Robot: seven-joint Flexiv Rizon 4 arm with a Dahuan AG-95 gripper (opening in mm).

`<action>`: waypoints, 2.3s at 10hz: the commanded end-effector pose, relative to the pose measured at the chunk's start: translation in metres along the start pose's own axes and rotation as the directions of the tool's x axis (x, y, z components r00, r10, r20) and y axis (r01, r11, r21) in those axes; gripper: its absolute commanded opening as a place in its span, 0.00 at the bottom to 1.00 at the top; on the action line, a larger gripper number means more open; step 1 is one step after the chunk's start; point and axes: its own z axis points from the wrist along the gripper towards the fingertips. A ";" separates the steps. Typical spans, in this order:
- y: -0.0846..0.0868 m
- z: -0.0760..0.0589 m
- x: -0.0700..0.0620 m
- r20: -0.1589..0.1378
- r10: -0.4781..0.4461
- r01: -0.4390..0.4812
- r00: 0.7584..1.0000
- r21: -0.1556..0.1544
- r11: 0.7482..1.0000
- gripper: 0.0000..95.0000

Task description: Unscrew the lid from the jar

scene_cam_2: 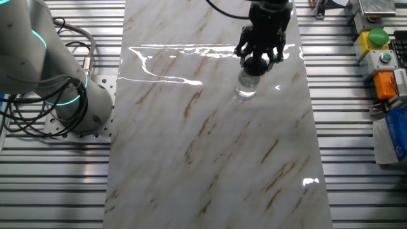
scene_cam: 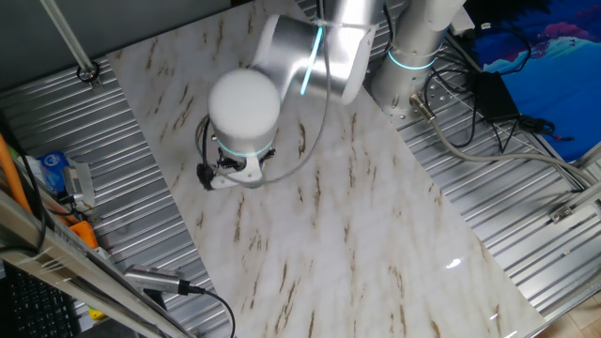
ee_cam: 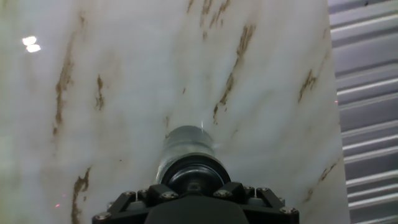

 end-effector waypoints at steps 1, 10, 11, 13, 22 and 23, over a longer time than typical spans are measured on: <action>0.002 0.002 -0.002 -0.038 0.071 -0.072 0.997 -0.034 0.997 0.00; 0.009 0.009 -0.012 -0.035 0.075 -0.076 0.997 -0.026 0.997 0.00; 0.010 0.009 -0.012 -0.037 0.076 -0.077 0.996 -0.025 0.997 0.00; 0.011 0.010 -0.012 -0.040 0.071 -0.072 0.997 -0.024 0.997 0.00; 0.012 0.010 -0.013 -0.010 0.006 -0.006 1.000 -0.009 1.000 0.60; 0.012 0.010 -0.013 -0.007 0.002 -0.002 1.000 -0.009 1.000 0.60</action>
